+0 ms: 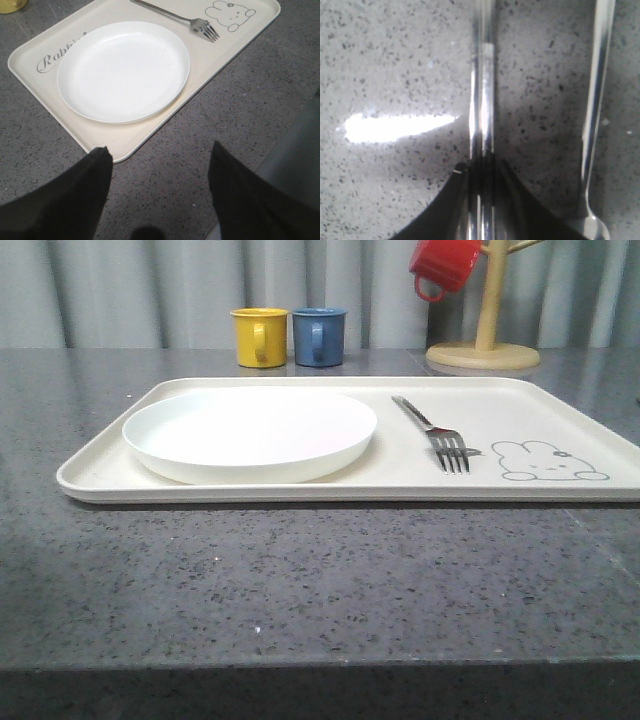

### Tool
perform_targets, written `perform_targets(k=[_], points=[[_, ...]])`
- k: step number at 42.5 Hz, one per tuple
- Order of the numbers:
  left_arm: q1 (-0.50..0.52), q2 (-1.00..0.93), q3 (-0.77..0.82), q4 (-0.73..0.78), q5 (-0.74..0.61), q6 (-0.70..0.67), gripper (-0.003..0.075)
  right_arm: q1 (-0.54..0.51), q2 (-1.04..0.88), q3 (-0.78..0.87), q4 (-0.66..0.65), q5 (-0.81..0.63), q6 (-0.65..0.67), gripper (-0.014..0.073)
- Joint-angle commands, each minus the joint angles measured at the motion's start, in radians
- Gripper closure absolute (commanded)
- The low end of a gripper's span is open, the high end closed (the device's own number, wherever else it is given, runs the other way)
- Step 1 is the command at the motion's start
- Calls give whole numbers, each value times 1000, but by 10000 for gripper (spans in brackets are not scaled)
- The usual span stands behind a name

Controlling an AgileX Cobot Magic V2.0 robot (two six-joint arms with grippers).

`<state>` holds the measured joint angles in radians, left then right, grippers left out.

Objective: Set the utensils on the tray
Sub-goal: 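Move the right gripper to the chopsticks and grasp them, then place the chopsticks on the tray beside the fork and release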

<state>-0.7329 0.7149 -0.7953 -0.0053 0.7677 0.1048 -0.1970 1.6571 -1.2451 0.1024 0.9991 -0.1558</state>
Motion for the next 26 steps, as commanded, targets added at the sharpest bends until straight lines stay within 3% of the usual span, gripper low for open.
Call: perform_targets(k=[1,8,15,26], points=[[-9,-2,-27,-9,-75,-10,300,9,-27,-38,23,34,-8,545],[-9,-2,-27,-9,-75,-10,301,95,-50,-116,24,123,-8,545],[-9,-2,-27,-9,-75,-10,301,245,-56,-194,66,176,-1,545],[-9,-2,-27,-9,-75,-10,301,390,-12,-200,114,123,203,545]])
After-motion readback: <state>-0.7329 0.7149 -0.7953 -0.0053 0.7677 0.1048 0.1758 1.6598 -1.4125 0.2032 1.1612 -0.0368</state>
